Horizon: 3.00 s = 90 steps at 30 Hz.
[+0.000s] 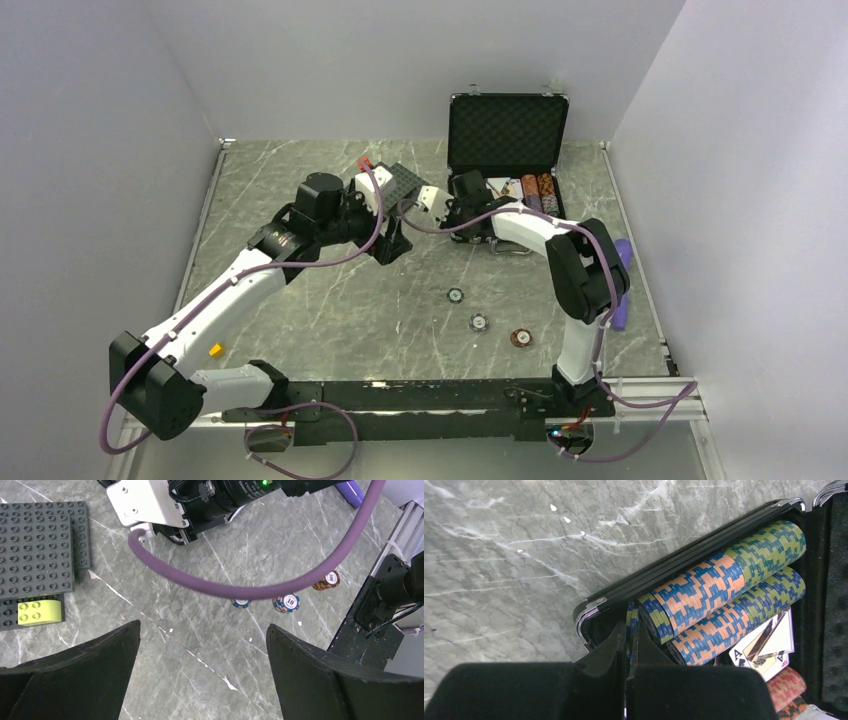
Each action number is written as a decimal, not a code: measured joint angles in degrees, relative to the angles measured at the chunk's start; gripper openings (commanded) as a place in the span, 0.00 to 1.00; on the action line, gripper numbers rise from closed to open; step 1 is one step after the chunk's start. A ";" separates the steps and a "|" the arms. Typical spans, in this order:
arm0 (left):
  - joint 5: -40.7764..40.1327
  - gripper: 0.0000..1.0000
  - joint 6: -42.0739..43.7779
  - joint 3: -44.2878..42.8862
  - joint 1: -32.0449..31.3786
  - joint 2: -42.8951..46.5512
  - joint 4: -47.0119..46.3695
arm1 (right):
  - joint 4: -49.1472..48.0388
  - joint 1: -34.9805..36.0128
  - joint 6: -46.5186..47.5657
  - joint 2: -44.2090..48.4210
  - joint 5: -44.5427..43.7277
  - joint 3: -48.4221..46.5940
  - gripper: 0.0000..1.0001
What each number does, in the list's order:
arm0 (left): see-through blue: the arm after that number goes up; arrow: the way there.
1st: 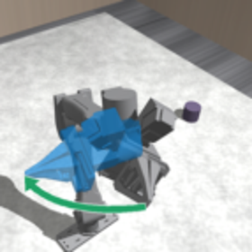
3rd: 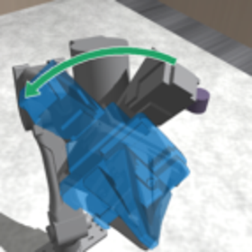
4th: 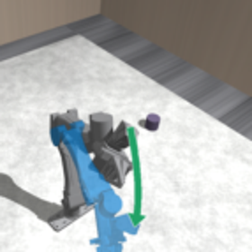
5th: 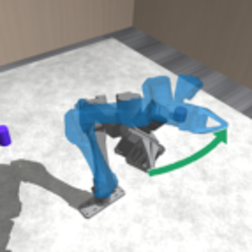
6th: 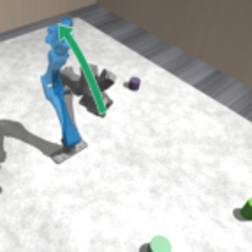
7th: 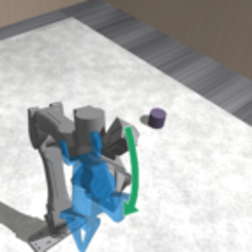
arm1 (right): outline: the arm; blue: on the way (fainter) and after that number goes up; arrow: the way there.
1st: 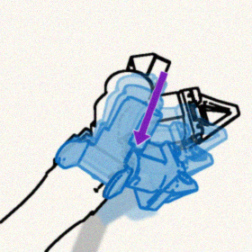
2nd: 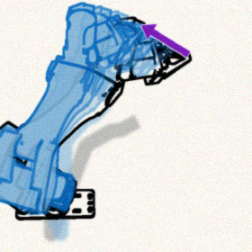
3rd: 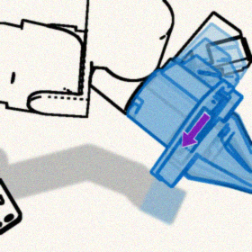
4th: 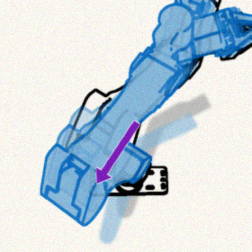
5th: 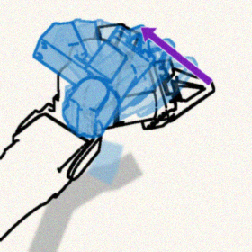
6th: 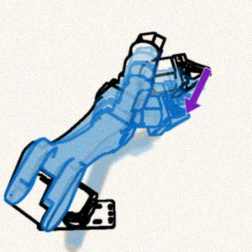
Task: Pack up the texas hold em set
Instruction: Place the poker chip in the chip case.
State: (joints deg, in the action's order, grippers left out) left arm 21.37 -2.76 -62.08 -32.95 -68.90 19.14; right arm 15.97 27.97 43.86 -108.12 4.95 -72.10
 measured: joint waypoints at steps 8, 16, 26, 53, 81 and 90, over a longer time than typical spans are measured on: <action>0.44 1.00 -0.13 0.00 0.26 -0.31 -0.04 | -5.42 2.47 2.91 -0.02 -7.37 3.30 0.22; 0.50 1.00 -0.11 0.00 0.70 -0.37 0.09 | -7.26 4.04 3.69 0.00 -12.48 4.46 0.33; 0.98 0.99 -0.11 0.04 0.90 -1.07 0.70 | -9.40 5.07 3.74 0.52 -16.11 6.32 0.40; 2.62 0.99 -1.20 0.04 0.98 -2.16 0.39 | -17.42 5.22 5.07 2.80 -20.87 10.69 0.43; -1.84 0.99 -0.59 1.36 1.49 -1.68 -1.05 | -22.51 4.35 -2.40 13.62 -10.43 16.52 0.58; -12.22 0.98 0.57 2.93 -2.67 -0.98 -2.16 | -29.05 0.72 -20.61 33.99 -9.11 28.50 0.71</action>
State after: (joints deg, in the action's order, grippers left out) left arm 9.15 -2.20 -59.16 -35.62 -69.89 16.97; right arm -13.08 28.69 23.24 -74.13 -4.16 -43.59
